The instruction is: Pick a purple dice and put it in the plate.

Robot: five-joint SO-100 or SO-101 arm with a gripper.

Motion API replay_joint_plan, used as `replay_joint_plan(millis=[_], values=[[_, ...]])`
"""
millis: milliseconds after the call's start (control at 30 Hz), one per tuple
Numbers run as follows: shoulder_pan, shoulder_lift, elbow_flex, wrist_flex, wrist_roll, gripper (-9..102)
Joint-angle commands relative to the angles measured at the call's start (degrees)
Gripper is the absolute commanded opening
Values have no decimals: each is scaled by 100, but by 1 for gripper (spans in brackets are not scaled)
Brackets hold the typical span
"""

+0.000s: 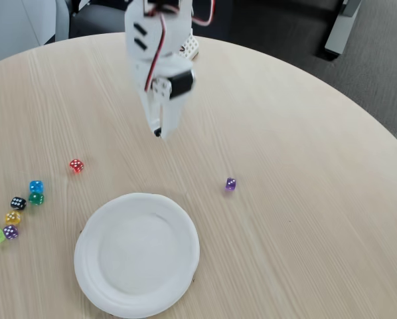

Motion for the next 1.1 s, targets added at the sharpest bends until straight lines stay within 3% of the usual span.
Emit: replay_joint_plan(millis=[0,567,900,1067], values=[[-246,-211,-132,-62,114,3],[-2689,-1266,-123,-70,694,5],[-2813,-2479,-211,-97,835,11],[-2716,-2602,-141,-659,923,14]])
